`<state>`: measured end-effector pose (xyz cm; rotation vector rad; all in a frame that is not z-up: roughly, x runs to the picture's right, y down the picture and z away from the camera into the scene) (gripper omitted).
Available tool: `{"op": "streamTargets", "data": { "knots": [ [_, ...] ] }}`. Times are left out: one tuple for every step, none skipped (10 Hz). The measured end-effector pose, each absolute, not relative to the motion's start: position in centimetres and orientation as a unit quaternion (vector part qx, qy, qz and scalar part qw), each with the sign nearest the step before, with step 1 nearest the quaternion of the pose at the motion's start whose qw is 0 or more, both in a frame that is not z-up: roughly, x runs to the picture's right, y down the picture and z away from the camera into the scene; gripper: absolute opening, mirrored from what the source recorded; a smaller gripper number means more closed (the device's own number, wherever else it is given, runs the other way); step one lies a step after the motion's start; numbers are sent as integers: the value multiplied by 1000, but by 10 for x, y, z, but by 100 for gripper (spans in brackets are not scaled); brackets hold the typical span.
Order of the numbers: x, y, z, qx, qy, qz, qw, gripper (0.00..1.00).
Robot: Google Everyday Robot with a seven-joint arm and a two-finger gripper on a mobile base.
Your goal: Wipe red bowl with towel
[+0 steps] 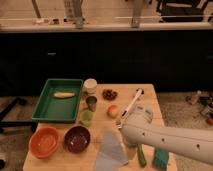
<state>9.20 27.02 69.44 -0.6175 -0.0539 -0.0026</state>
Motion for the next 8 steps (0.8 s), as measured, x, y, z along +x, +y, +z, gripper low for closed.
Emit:
{"op": "streamTargets", "data": {
  "knots": [
    [81, 276, 696, -308, -32, 17, 951, 80],
    [74, 280, 697, -311, -37, 32, 949, 80],
    [61, 285, 700, -315, -43, 58, 946, 80],
    [51, 290, 702, -319, -45, 70, 944, 80],
    [40, 295, 706, -322, -45, 81, 942, 80],
    [26, 302, 711, -327, -47, 88, 940, 80],
    [14, 310, 718, -335, -48, 91, 937, 80],
    [5, 316, 723, -340, -50, 90, 935, 80]
  ]
}}
